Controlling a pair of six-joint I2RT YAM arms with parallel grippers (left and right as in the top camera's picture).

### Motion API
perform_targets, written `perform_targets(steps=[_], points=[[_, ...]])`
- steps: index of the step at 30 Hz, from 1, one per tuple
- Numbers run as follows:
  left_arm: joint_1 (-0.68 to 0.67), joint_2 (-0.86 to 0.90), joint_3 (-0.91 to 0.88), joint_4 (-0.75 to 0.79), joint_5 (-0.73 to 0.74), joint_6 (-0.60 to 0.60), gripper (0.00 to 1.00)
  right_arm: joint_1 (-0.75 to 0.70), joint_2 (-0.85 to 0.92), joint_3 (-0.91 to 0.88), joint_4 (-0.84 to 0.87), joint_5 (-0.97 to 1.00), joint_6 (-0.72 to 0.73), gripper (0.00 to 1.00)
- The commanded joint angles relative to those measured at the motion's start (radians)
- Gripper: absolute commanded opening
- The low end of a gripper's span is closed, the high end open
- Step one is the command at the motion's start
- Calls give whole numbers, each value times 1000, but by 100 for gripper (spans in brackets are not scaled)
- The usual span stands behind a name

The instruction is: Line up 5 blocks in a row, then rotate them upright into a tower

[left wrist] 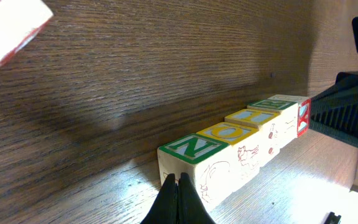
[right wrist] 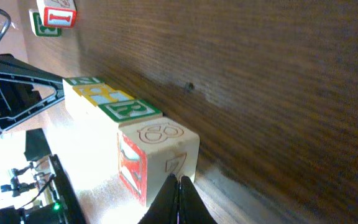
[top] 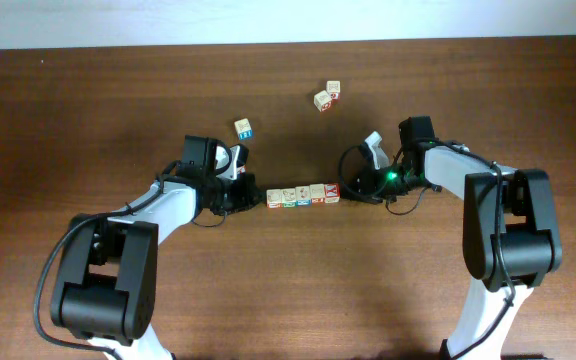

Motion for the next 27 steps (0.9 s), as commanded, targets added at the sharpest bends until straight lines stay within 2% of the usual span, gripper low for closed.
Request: perform_targets(steps=[1, 27], points=[[-3, 6, -9, 3, -1, 9, 0, 5, -16, 27, -30, -27, -16, 4], [-3, 6, -9, 3, -2, 9, 0, 41, -16, 42, -6, 81, -16, 4]])
